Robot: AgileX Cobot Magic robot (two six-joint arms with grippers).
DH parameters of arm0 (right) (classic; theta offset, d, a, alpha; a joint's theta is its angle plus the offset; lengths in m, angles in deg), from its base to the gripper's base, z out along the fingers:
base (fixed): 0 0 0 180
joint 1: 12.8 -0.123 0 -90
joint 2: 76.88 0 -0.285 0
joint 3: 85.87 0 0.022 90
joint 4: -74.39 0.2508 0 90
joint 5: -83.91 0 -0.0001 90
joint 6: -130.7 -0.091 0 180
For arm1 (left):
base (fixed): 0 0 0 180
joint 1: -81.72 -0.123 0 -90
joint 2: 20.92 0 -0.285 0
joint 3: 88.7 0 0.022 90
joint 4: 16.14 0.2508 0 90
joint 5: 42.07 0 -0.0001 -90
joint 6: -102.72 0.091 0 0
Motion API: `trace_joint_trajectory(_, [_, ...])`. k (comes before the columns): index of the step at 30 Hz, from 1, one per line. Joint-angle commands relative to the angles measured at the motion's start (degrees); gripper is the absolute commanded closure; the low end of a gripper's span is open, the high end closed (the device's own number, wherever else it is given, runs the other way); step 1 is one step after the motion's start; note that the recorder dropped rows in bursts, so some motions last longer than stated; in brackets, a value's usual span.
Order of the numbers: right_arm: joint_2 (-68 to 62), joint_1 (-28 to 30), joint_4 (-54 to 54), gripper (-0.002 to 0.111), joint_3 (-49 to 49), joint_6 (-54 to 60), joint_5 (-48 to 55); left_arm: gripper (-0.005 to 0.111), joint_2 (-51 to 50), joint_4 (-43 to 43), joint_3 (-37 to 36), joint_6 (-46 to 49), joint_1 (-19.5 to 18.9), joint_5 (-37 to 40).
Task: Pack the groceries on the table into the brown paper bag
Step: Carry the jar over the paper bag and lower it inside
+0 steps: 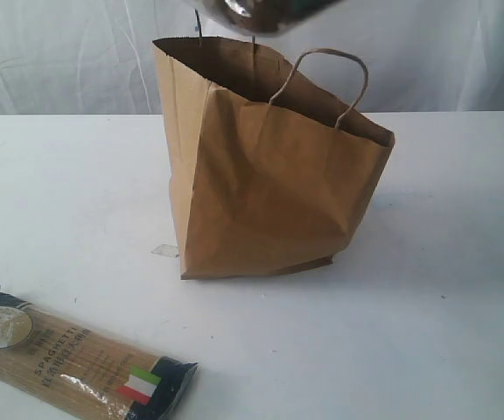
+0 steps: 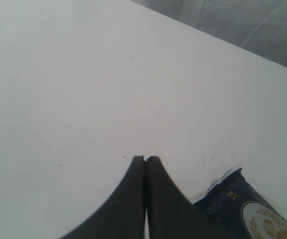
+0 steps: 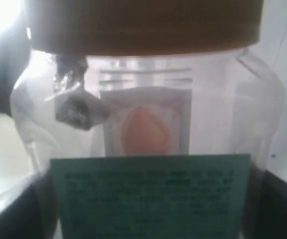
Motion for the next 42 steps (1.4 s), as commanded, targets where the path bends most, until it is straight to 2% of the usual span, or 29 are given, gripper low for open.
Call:
trace_joint_trajectory(1, [-10.8,6.6,0.6,0.108,12.5,6.7,7.9,0.107,0.3,0.4,-0.1,0.0,0.0,0.0])
trace_joint_trajectory(7, [-23.3,14.3,0.6,0.108,26.6,5.4,22.7,0.107,0.3,0.4,-0.1,0.0,0.0,0.0])
trace_joint_trajectory(12, [-28.8,15.4,0.6,0.108,31.7,5.5,28.2,0.107,0.3,0.4,-0.1,0.0,0.0,0.0])
trace_joint_trajectory(18, [-32.1,15.4,1.1,0.108,33.2,5.6,28.4,0.107,0.3,0.4,-0.1,0.0,0.0,0.0])
trace_joint_trajectory(24, [-35.5,15.4,1.0,0.108,33.2,10.9,26.3,0.107,0.3,0.4,-0.1,0.0,0.0,0.0])
trace_joint_trajectory(30, [-38.3,15.8,-3.8,0.108,33.2,10.9,25.9,0.107,0.3,0.4,-0.1,0.0,0.0,0.0])
trace_joint_trajectory(42, [-40.2,19.8,-3.8,0.108,33.2,6.2,25.1,0.107,0.3,0.4,-0.1,0.0,0.0,0.0])
